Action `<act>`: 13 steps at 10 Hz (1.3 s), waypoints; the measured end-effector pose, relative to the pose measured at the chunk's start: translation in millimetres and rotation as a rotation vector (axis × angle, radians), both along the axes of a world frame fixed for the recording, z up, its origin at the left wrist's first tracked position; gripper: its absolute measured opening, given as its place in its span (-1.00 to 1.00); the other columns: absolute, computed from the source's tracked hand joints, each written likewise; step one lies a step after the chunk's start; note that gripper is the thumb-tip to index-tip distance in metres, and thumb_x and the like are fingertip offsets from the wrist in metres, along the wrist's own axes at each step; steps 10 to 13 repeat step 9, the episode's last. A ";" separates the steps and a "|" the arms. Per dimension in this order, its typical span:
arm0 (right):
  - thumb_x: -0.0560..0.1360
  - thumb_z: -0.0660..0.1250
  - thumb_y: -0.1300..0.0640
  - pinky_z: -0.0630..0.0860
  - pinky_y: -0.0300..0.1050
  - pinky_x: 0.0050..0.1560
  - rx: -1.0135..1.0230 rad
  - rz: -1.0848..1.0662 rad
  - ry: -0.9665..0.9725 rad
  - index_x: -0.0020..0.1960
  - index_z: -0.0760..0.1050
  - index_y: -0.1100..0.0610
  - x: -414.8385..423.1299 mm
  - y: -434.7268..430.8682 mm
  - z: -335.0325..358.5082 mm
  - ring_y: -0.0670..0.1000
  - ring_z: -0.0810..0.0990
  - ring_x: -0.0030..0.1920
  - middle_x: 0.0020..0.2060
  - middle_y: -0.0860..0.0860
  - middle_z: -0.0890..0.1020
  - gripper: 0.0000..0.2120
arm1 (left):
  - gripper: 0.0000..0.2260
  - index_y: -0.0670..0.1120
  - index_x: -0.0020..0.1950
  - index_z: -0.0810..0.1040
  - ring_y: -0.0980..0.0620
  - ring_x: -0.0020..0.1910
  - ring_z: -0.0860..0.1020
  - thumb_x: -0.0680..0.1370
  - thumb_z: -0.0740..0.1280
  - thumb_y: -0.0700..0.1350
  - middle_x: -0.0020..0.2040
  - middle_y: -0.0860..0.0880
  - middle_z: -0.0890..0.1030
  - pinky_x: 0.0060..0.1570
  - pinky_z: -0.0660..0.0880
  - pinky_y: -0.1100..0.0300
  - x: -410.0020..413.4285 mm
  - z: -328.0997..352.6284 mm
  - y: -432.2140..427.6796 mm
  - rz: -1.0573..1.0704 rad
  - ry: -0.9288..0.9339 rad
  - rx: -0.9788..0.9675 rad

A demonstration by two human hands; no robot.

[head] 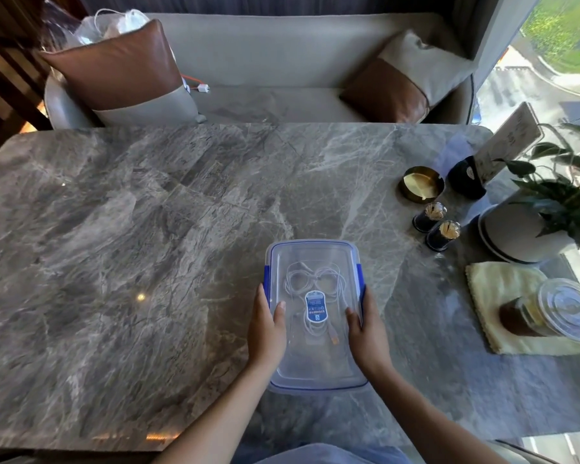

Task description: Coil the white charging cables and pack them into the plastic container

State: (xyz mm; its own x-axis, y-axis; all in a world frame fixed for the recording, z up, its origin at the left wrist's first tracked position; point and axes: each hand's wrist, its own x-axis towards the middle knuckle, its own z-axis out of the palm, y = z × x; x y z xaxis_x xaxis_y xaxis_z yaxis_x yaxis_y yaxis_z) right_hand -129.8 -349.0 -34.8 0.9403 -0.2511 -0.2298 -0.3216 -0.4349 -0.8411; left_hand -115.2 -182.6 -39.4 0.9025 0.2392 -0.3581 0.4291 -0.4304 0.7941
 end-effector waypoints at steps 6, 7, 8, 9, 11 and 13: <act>0.52 0.21 0.17 -0.18 0.23 0.47 -0.647 0.661 -0.045 0.49 0.09 -0.02 160.7 69.4 19.8 0.10 0.09 0.49 0.45 0.06 0.25 -0.41 | -0.58 -0.20 0.34 0.32 -0.18 0.28 0.46 0.55 0.25 -0.03 0.34 -0.22 0.45 0.29 0.38 0.00 30.6 27.6 -58.2 0.896 0.387 -0.949; 0.59 0.10 0.14 -0.14 0.16 0.48 -0.492 0.640 -0.037 0.50 0.07 0.03 164.6 60.4 25.5 0.06 -0.02 0.53 0.53 0.04 0.12 -0.50 | -0.66 -0.17 0.15 0.49 -0.10 -0.13 0.63 0.49 0.32 0.03 -0.05 -0.18 0.67 -0.20 0.58 0.11 26.7 36.7 -40.0 0.844 0.426 -1.105; 0.60 0.07 0.05 -0.13 0.11 0.49 -0.467 0.579 -0.114 0.52 -0.03 0.07 164.3 48.2 43.1 0.02 -0.10 0.54 0.55 0.01 0.00 -0.46 | -0.58 -0.15 0.13 0.48 -0.14 -0.05 0.61 0.46 0.31 0.15 -0.01 -0.19 0.65 -0.18 0.60 0.03 33.0 42.4 5.0 0.897 0.394 -0.842; 0.60 0.02 -0.08 -0.20 0.12 0.49 -0.587 0.531 -0.285 0.53 -0.14 0.03 169.0 43.8 73.2 0.02 -0.20 0.53 0.55 -0.02 -0.11 -0.41 | -0.43 -0.07 0.48 0.09 -0.19 0.39 0.33 0.55 0.22 0.07 0.49 -0.18 0.23 0.36 0.30 -0.12 60.7 64.8 48.6 0.890 0.126 -0.402; 0.60 0.02 -0.08 -0.20 0.12 0.49 -0.587 0.531 -0.285 0.53 -0.14 0.03 169.0 43.8 73.2 0.02 -0.20 0.53 0.55 -0.02 -0.11 -0.41 | -0.43 -0.07 0.48 0.09 -0.19 0.39 0.33 0.55 0.22 0.07 0.49 -0.18 0.23 0.36 0.30 -0.12 60.7 64.8 48.6 0.890 0.126 -0.402; 0.60 0.02 -0.08 -0.20 0.12 0.49 -0.587 0.531 -0.285 0.53 -0.14 0.03 169.0 43.8 73.2 0.02 -0.20 0.53 0.55 -0.02 -0.11 -0.41 | -0.43 -0.07 0.48 0.09 -0.19 0.39 0.33 0.55 0.22 0.07 0.49 -0.18 0.23 0.36 0.30 -0.12 60.7 64.8 48.6 0.890 0.126 -0.402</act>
